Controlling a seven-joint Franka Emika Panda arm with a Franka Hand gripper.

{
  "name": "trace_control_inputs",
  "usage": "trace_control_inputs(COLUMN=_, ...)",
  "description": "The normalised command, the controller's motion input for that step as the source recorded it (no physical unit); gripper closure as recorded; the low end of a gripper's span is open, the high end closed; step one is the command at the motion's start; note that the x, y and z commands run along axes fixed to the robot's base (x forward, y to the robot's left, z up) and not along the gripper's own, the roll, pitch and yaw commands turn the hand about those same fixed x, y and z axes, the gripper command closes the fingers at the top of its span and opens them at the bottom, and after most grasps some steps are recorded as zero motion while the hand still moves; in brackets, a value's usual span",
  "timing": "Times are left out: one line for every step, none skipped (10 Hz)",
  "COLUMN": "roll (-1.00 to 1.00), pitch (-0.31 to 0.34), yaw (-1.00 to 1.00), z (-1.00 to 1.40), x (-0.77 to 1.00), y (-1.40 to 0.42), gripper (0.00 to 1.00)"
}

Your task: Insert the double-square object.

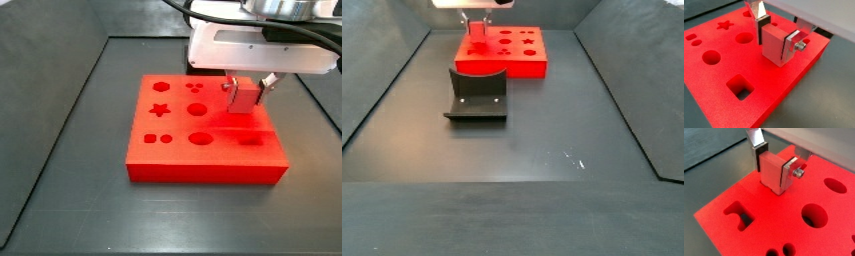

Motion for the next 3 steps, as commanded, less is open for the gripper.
trace_control_inputs(roll=0.11, pitch=-0.036, yaw=-0.02, z=-0.61, x=-0.12, y=0.00, gripper=1.00)
trace_control_inputs(roll=0.03, pitch=0.000, yaw=0.00, z=0.00, x=0.00, y=-0.04, gripper=1.00)
trace_control_inputs(roll=0.00, pitch=0.000, yaw=0.00, z=0.00, x=0.00, y=0.00, gripper=1.00)
